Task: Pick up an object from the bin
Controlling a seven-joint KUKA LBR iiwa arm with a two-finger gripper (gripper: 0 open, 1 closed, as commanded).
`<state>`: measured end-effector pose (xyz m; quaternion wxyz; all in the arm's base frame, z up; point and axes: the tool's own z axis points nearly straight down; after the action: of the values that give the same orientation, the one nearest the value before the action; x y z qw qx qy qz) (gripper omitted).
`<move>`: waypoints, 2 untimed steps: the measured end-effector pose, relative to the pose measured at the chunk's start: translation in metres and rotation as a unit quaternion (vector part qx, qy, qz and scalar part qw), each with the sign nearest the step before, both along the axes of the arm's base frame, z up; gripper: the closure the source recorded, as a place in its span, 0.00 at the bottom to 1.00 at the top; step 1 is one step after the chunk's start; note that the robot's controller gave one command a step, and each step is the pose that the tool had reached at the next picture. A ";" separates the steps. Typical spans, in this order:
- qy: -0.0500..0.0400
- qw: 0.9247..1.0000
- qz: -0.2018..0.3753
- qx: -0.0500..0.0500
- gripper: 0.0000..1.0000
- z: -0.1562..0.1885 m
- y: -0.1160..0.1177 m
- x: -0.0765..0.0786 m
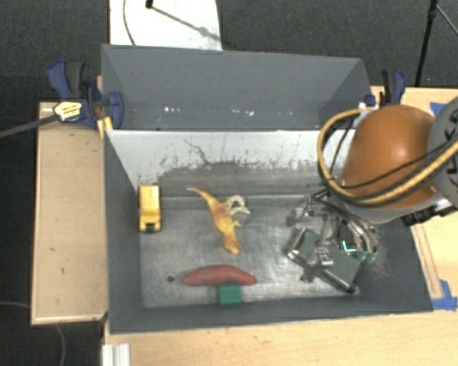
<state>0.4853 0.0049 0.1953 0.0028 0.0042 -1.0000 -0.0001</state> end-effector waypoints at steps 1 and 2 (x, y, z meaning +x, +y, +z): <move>-0.004 1.000 0.000 0.000 0.00 0.003 0.000 0.002; -0.008 0.999 0.048 0.000 0.00 -0.019 0.000 0.005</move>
Offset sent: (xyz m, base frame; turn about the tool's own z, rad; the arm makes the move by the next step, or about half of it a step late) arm 0.0108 -0.0041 -0.1171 -0.4703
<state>0.4907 0.0045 0.1768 -0.0050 0.0519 -0.9986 0.0001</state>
